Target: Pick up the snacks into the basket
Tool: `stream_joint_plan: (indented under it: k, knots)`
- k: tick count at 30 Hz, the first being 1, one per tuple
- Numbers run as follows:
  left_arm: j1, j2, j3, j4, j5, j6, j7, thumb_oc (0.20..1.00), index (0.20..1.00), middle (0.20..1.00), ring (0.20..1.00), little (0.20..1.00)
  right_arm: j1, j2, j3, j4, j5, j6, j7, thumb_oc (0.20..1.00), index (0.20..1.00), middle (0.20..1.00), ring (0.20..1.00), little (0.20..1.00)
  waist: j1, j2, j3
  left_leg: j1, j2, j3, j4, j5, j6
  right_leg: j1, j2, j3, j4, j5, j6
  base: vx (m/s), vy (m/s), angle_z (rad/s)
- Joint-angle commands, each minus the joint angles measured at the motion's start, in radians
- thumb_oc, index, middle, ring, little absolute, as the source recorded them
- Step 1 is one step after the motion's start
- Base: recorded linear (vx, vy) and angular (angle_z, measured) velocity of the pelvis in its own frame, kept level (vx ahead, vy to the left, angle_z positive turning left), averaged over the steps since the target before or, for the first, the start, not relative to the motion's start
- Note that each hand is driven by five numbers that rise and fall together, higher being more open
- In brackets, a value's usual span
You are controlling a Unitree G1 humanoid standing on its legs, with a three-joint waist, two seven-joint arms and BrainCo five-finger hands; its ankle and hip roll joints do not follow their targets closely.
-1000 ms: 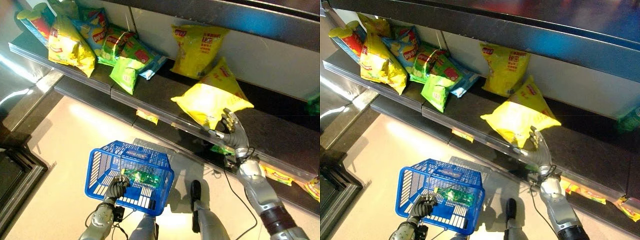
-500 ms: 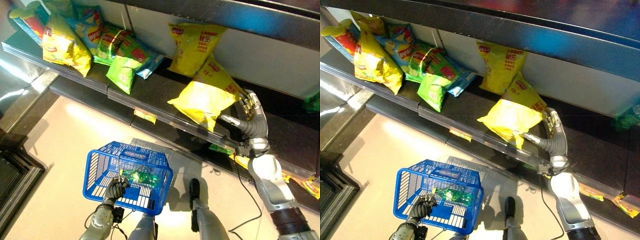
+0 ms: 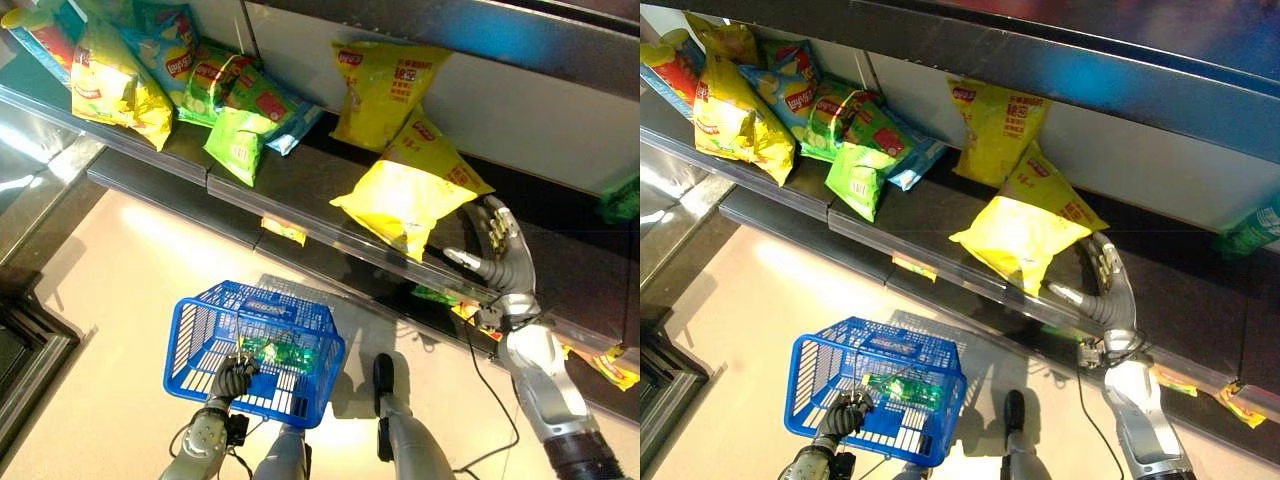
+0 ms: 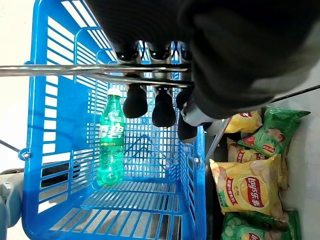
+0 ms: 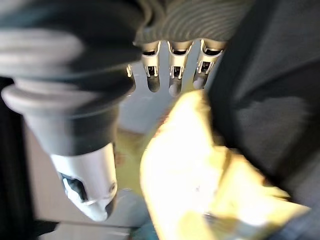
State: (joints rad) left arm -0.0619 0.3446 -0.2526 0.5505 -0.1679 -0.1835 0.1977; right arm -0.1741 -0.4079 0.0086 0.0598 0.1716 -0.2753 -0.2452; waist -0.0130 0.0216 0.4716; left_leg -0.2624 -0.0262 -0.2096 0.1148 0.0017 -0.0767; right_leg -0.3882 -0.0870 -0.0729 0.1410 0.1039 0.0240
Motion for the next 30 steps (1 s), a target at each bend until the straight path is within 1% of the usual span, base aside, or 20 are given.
stream_joint_plan:
  k: [1,8,12,13,18,21,22,24,30]
  knots:
    - [0.081,0.057,0.053,-0.091,0.049,-0.069,0.029,0.2,0.2,0.2,0.2,0.2,0.01,-0.006,0.032,-0.016,0.033,-0.026,0.013,1.0,1.0,1.0,1.0,1.0,0.0,-0.024,-0.051,-0.052,-0.009,0.009,0.021,-0.001,0.011,0.044,-0.067,0.08,0.097,-0.162,0.12,0.0,0.002,-0.04]
    - [0.075,0.061,0.043,-0.086,0.042,-0.07,0.022,0.2,0.2,0.2,0.2,0.2,-0.047,0.021,0.087,0.106,0.077,-0.004,0.022,1.0,1.0,1.0,1.0,1.0,0.008,-0.018,-0.049,-0.056,-0.012,0.009,0.027,-0.001,0.008,0.042,-0.072,0.079,0.1,-0.162,0.119,0.0,0.0,-0.02]
    - [0.068,0.065,0.03,-0.087,0.031,-0.068,0.019,0.2,0.2,0.2,0.2,0.2,-0.115,0.034,0.129,0.187,0.083,0.01,0.011,1.0,1.0,1.0,1.0,1.0,0.02,-0.006,-0.048,-0.055,-0.015,0.007,0.025,0.001,0.007,0.047,-0.071,0.076,0.099,-0.163,0.117,0.0,0.0,0.0]
    - [0.069,0.067,0.023,-0.084,0.031,-0.068,0.013,0.2,0.2,0.2,0.2,0.2,-0.147,0.037,0.148,0.209,0.083,0.02,0.012,1.0,1.0,1.0,1.0,1.0,0.026,0.001,-0.048,-0.057,-0.016,0.004,0.025,0.001,0.006,0.047,-0.071,0.074,0.1,-0.165,0.116,0.0,0.0,0.0]
    - [0.062,0.074,0.006,-0.083,0.016,-0.07,0.004,0.2,0.2,0.2,0.2,0.2,-0.234,0.043,0.175,0.299,0.107,0.034,0.003,1.0,1.0,1.0,1.0,1.0,0.041,0.015,-0.048,-0.058,-0.02,-0.003,0.023,0.003,0.006,0.045,-0.075,0.07,0.102,-0.166,0.115,0.0,0.0,0.0]
    - [0.057,0.084,-0.01,-0.084,0.006,-0.07,-0.007,0.2,0.2,0.2,0.2,0.2,-0.313,0.025,0.184,0.376,0.132,0.042,-0.002,1.0,1.0,1.0,1.0,1.0,0.052,0.024,-0.048,-0.06,-0.022,-0.008,0.021,0.004,0.004,0.045,-0.076,0.065,0.103,-0.168,0.114,0.0,0.0,0.0]
    - [0.057,0.084,-0.009,-0.084,0.006,-0.07,-0.007,0.2,0.2,0.2,0.2,0.2,-0.313,0.024,0.184,0.377,0.132,0.042,-0.002,1.0,1.0,1.0,1.0,1.0,0.052,0.024,-0.048,-0.06,-0.022,-0.008,0.022,0.004,0.004,0.045,-0.076,0.065,0.103,-0.168,0.114,0.0,0.0,0.0]
    - [0.056,0.103,-0.022,-0.092,-0.01,-0.072,-0.017,0.2,0.2,0.2,0.2,0.2,-0.404,-0.008,0.182,0.448,0.181,0.047,-0.009,1.0,1.0,1.0,1.0,1.0,0.067,0.032,-0.047,-0.061,-0.025,-0.011,0.021,0.006,0.002,0.045,-0.076,0.063,0.105,-0.168,0.113,0.01,-0.02,0.05]
    - [0.039,0.124,-0.044,-0.085,-0.028,-0.071,-0.027,0.2,0.2,0.2,0.2,0.2,-0.554,-0.049,0.21,0.523,0.266,0.055,0.001,1.0,1.0,1.0,1.0,1.0,0.086,0.039,-0.049,-0.06,-0.025,-0.016,0.017,0.009,0.002,0.042,-0.075,0.063,0.11,-0.17,0.112,0.01,-0.01,0.04]
